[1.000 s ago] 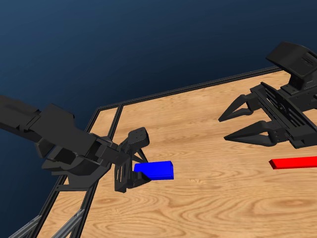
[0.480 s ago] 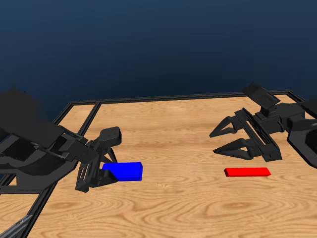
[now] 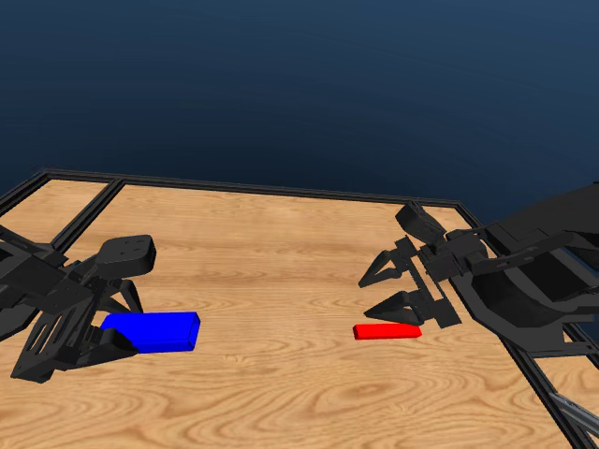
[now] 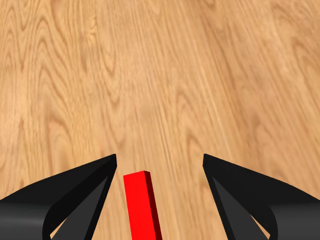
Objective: Insert peg into socket
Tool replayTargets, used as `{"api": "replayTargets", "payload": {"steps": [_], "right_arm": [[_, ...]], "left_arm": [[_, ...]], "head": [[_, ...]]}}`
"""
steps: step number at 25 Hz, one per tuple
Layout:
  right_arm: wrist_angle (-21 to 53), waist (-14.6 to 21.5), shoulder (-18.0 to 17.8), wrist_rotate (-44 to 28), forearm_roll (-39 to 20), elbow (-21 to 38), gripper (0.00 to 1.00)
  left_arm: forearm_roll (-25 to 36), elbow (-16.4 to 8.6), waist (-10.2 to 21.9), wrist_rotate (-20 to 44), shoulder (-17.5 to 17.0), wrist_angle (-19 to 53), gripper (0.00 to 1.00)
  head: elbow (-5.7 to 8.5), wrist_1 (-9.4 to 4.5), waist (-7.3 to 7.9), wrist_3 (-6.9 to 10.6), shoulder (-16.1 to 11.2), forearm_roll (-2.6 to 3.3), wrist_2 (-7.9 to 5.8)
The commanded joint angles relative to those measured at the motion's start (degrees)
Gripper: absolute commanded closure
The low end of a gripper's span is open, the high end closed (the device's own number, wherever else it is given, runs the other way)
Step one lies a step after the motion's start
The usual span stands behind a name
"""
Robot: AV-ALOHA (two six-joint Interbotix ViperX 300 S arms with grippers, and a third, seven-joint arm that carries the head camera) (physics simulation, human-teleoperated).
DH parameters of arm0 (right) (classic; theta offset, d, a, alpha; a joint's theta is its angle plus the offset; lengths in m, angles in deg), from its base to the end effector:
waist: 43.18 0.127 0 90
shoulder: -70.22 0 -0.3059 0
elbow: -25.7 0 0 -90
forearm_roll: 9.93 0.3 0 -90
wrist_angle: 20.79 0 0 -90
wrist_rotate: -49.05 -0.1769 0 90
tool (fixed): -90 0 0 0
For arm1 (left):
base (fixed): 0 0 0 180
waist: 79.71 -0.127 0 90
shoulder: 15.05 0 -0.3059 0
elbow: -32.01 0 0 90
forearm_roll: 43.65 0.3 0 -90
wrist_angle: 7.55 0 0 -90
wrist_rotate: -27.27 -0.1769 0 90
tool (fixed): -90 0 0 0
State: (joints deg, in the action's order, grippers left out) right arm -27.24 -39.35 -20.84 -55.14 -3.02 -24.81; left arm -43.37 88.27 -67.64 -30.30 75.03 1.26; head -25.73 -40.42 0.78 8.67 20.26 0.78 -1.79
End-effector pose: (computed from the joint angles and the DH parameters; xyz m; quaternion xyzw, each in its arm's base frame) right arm 0.3163 0.0188 0.0724 0.1535 0.3818 -0.0459 0.9103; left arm 0.2357 -0.0503 0.0227 -0.1775 0.5389 0.0634 0.8210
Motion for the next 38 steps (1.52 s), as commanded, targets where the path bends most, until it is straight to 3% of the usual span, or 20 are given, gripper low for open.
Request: {"api": "replayTargets", "payload": {"steps": [1,7,12,14,15,16,22,23,24,25,26,28,30,32,33,34,35,37,38], "right_arm": [[1.3,1.8,-0.2,-1.3,0.7,-0.2,0.00],[2.3,4.0,-3.0,-7.8,0.1,-2.8,0.00],[1.8,6.4,-3.1,-10.8,0.3,-4.7,0.00],[0.5,7.3,-2.3,-12.3,0.7,-4.6,0.00],[1.5,6.7,-2.3,-13.1,1.0,-3.8,0.00],[0.1,8.6,-2.9,-15.1,0.8,-6.4,0.00],[3.1,10.2,-2.1,-19.0,-1.0,-6.4,0.00],[3.4,10.5,-3.5,-18.1,-0.3,-7.6,0.32],[3.5,10.3,-3.3,-18.9,-0.3,-6.3,1.00],[7.6,11.7,-4.9,-20.7,-2.4,-5.7,1.00],[12.6,13.6,-8.2,-22.6,-4.8,-6.1,1.00],[19.6,13.9,-9.0,-27.9,-9.0,-3.3,1.00],[26.4,17.0,-9.3,-33.4,-15.5,-0.1,1.00],[29.8,16.6,-6.6,-39.1,-21.2,0.1,1.00],[30.8,16.7,-6.7,-37.7,-21.9,2.7,1.00],[33.7,18.4,-4.7,-39.6,-26.1,3.1,1.00],[37.1,17.1,-5.4,-41.5,-27.2,4.6,1.00],[41.3,19.1,-3.9,-43.7,-31.5,7.4,1.00],[43.6,18.6,-4.0,-45.3,-32.6,8.5,1.00]], "left_arm": [[-0.5,-2.4,-1.3,-3.2,3.9,-10.7,1.00],[-1.1,-1.8,-1.3,-3.7,5.1,-12.7,1.00],[-1.6,-1.4,-2.0,-4.1,5.2,-12.8,1.00],[-0.4,-2.2,-2.1,-2.9,4.2,-11.8,1.00],[-1.4,-1.6,-2.1,-3.9,5.5,-12.7,1.00],[-1.4,-1.4,-2.1,-3.8,5.4,-13.1,1.00],[-2.0,-1.5,-2.2,-4.5,4.7,-13.5,1.00],[-1.2,-1.5,-2.1,-3.5,4.7,-13.8,1.00],[-1.9,-0.9,-2.1,-4.2,4.3,-14.1,1.00],[-1.5,-1.7,-2.2,-3.7,4.2,-13.8,1.00],[-2.2,-0.9,-2.1,-4.6,4.8,-14.1,1.00],[-2.1,-1.4,-2.1,-4.5,4.2,-13.5,1.00],[-2.8,-1.0,-2.2,-5.3,4.1,-14.3,1.00],[-2.0,-1.4,-2.4,-4.8,1.9,-12.6,1.00],[-1.2,-1.6,-2.4,-4.2,1.4,-11.1,1.00],[-1.4,-2.2,-2.3,-4.6,0.9,-10.5,1.00],[-0.8,-2.1,-2.3,-4.1,0.8,-9.1,1.00],[0.5,-2.7,-1.9,-3.3,-0.6,-6.6,1.00],[1.3,-4.6,-1.8,-3.2,-1.2,-5.7,1.00]], "head": [[1.05,0.30,-0.88,1.50,0.5,0.26,-0.53],[1.45,-0.27,-1.57,3.42,-0.2,0.63,-1.07],[1.71,-1.09,-1.94,4.20,-0.6,0.81,-1.23],[1.76,-1.17,-2.02,4.42,-0.6,0.86,-1.33],[1.77,-1.24,-2.03,4.47,-0.6,0.87,-1.34],[1.77,-1.35,-2.07,4.57,-0.6,0.89,-1.35],[1.81,-1.81,-2.16,4.36,-0.7,0.89,-1.25],[1.80,-1.84,-2.18,4.29,-0.6,0.90,-1.27],[1.79,-1.88,-2.18,4.20,-0.6,0.90,-1.29],[1.79,-1.97,-2.16,4.11,-0.6,0.87,-1.22],[1.79,-2.02,-2.13,4.00,-0.6,0.85,-1.19],[1.75,-2.19,-2.06,3.69,-0.5,0.81,-1.11],[1.69,-2.21,-2.00,3.49,-0.4,0.77,-1.03],[1.39,-2.02,-1.63,2.23,0.3,0.49,-0.50],[1.30,-1.93,-1.50,1.75,0.6,0.40,-0.35],[1.12,-1.63,-1.30,1.13,1.1,0.25,-0.08],[1.01,-1.43,-1.12,0.67,1.3,0.13,0.18],[0.80,-1.17,-0.77,-0.32,1.8,-0.13,0.72],[0.69,-0.99,-0.55,-0.85,2.0,-0.29,1.07]]}}
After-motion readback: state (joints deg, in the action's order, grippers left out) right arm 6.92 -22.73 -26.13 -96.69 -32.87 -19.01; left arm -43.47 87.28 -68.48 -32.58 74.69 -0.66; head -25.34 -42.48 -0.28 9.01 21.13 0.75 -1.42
